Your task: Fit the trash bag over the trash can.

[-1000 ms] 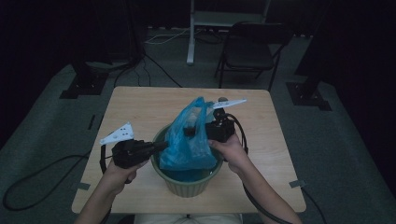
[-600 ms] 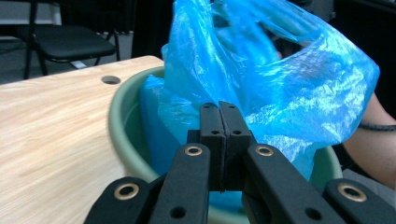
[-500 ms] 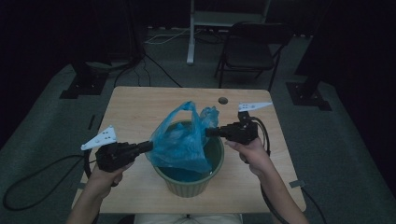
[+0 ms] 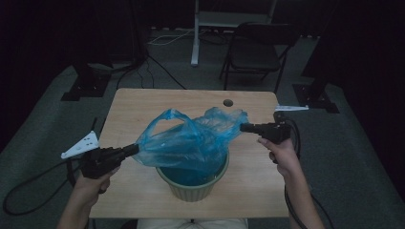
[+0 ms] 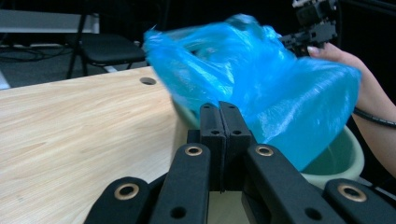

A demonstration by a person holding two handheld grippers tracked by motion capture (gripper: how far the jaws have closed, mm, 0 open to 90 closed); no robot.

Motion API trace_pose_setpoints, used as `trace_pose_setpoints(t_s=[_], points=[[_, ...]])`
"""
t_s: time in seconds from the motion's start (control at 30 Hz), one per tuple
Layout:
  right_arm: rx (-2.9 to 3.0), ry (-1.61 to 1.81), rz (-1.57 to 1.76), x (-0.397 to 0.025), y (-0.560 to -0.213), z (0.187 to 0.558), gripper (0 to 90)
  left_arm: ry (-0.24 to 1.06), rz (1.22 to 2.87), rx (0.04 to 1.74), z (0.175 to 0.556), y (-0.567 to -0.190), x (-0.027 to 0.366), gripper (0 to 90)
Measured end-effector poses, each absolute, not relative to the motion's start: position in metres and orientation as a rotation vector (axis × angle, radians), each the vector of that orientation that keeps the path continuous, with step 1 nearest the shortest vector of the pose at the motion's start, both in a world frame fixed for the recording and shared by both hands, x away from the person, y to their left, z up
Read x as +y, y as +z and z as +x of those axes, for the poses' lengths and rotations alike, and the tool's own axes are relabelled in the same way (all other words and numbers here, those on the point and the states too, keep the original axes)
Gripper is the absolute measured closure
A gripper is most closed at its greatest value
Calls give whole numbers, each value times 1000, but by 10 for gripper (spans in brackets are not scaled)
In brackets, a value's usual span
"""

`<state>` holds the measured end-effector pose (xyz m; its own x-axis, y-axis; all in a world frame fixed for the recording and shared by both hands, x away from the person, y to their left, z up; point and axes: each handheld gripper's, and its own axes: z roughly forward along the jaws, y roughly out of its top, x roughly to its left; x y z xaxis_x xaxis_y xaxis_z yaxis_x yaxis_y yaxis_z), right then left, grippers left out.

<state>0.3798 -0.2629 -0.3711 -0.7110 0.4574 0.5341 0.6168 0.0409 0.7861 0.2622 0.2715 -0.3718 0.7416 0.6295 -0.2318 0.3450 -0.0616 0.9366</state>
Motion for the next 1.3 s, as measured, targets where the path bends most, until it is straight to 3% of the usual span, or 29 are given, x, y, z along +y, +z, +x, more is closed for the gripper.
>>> trace_pose_setpoints(t_s=[0.27,0.77,0.9,1.0,1.3], points=[[-2068,-1754,-1264,-293,-394,390,900,267,1633,818,260,-377,287,900],[-2106,-1712,-1226,-255,-391,408,873,227,1651,778,265,-374,270,900],[-2123,-1690,-1288,-254,-393,409,649,213,1651,775,266,-376,269,900],[-2115,-1701,-1332,-259,-389,407,560,215,1651,770,265,-376,269,900],[-2173,-1846,-1301,-261,-344,385,428,215,1653,759,266,-375,264,900]])
